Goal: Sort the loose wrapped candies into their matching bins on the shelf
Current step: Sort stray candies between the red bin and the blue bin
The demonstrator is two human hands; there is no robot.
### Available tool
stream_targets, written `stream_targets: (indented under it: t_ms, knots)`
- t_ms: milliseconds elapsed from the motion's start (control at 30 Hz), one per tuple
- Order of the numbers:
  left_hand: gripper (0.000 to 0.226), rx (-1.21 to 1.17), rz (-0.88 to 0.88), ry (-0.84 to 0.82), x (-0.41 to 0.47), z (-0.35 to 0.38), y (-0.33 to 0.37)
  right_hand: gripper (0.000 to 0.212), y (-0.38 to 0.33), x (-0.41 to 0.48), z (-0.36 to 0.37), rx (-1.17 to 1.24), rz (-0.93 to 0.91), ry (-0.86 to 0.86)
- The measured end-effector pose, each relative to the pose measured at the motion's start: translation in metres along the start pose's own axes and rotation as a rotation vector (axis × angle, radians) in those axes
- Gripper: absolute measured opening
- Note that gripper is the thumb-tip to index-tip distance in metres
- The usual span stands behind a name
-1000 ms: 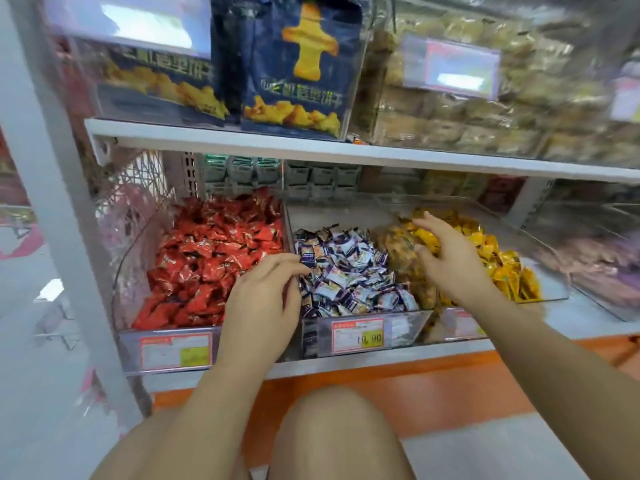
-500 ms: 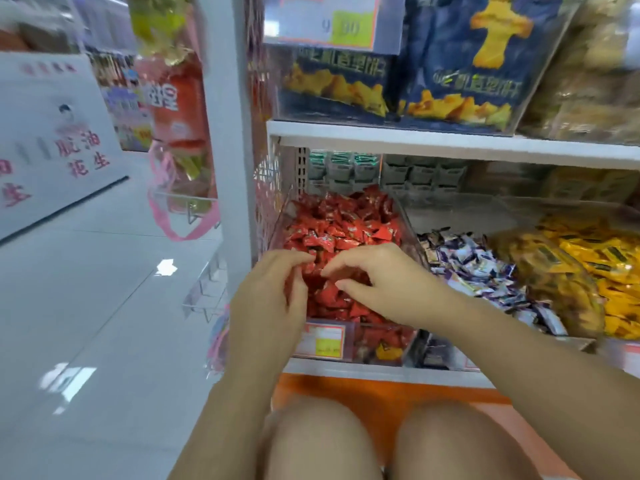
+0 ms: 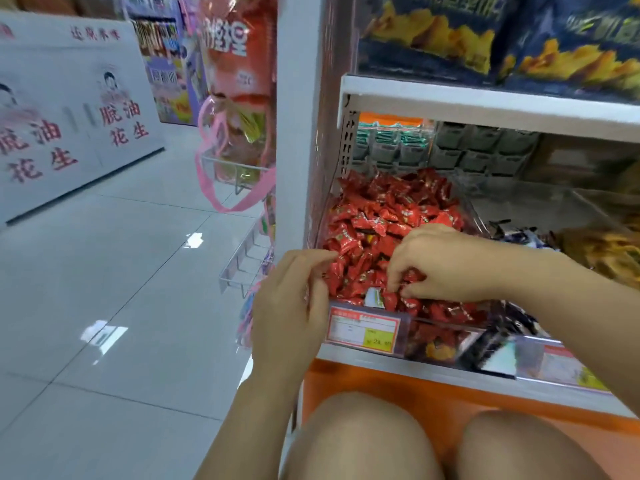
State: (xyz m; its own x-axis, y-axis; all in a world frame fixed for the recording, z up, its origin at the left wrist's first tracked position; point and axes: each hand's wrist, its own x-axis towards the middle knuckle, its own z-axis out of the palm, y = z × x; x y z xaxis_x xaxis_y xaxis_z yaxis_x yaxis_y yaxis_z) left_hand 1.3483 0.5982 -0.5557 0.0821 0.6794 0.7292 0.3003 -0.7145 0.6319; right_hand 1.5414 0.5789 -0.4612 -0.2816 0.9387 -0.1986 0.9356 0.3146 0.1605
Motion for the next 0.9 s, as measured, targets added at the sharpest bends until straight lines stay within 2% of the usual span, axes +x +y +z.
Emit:
stream_targets:
  t_ms: [67,200,300,367,500,567,633,700,767,833,900]
  knots:
    - [0.029,-0.005,-0.017,0.014,0.000,0.001,0.001,0.016,-0.001,-0.002,-0.006,0.085,0.012,-0.011]
    - [0.029,-0.024,-0.040,0.029,0.002,0.002,0.005,0.019,-0.012,0.012,-0.010,0.229,-0.006,0.104]
    - [0.029,-0.021,-0.043,0.030,0.002,0.003,0.006,0.036,-0.019,0.023,0.001,0.211,0.013,-0.009]
    - [0.030,-0.013,-0.044,0.027,0.002,0.003,0.006,0.035,-0.020,0.026,0.009,0.203,0.033,-0.002]
    - [0.031,-0.009,-0.034,0.001,0.002,0.002,0.009,0.030,-0.019,0.020,0.008,0.314,0.033,0.211]
    - [0.031,-0.012,-0.009,-0.029,0.004,0.002,0.014,0.032,-0.016,0.009,0.003,0.424,0.061,0.387]
    - [0.028,-0.011,0.026,-0.058,0.006,0.004,0.021,0.029,-0.011,-0.010,0.002,0.510,0.120,0.597]
    - [0.026,-0.005,0.031,-0.094,0.008,0.009,0.027,0.025,0.000,-0.035,0.007,0.513,0.212,0.802]
    - [0.026,-0.017,0.019,-0.138,0.011,0.015,0.033,0.022,0.014,-0.063,0.016,0.478,0.354,0.938]
    - [0.026,-0.012,0.027,-0.205,0.014,0.024,0.038,0.023,0.032,-0.087,0.026,0.432,0.537,0.924]
    - [0.024,0.004,0.013,-0.323,0.019,0.033,0.043,0.030,0.046,-0.101,0.035,0.404,0.648,0.767]
